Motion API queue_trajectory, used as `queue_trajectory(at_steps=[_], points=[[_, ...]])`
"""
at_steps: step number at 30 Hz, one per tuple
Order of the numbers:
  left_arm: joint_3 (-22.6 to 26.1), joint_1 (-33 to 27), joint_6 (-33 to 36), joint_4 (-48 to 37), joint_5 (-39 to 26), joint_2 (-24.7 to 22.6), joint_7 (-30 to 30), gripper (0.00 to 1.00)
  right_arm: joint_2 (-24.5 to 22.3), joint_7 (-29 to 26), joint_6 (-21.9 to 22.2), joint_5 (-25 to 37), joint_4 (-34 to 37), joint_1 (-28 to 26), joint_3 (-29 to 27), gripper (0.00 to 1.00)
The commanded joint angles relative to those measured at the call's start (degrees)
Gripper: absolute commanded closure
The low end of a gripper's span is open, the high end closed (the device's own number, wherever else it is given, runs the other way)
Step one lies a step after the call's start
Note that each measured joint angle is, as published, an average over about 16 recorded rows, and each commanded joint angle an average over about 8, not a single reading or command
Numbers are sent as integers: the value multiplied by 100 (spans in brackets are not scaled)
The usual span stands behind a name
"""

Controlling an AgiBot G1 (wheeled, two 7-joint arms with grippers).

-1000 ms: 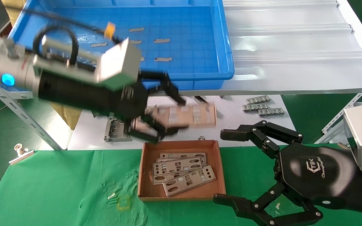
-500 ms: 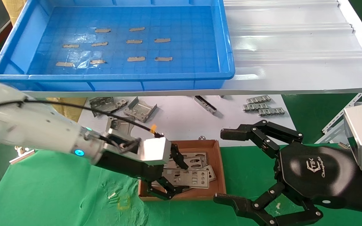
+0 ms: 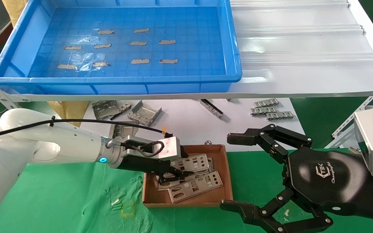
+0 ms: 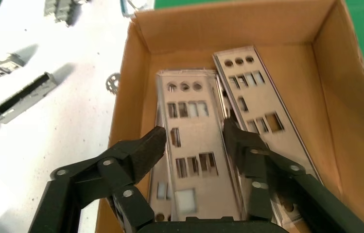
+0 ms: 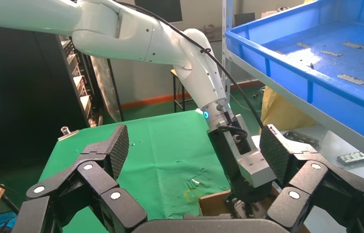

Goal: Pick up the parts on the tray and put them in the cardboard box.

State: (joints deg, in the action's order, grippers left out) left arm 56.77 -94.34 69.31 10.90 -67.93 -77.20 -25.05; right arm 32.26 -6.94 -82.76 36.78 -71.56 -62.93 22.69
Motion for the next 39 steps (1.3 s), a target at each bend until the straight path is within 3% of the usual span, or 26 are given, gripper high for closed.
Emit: queue_trajectory(at_steps=[1, 11, 24, 39], points=[[-32, 42, -49, -6, 70, -12, -28, 0, 0, 0, 0, 0, 0, 0, 0, 0], [-52, 17, 165, -28, 257, 28, 86, 0, 0, 0, 0, 0, 0, 0, 0, 0], [-424, -7, 1525, -430, 961, 328, 436, 0, 0, 0, 1, -1, 1, 1, 0, 0], [-510, 76, 1500, -265, 988, 416, 527, 0, 0, 0, 1, -1, 1, 1, 1, 0]])
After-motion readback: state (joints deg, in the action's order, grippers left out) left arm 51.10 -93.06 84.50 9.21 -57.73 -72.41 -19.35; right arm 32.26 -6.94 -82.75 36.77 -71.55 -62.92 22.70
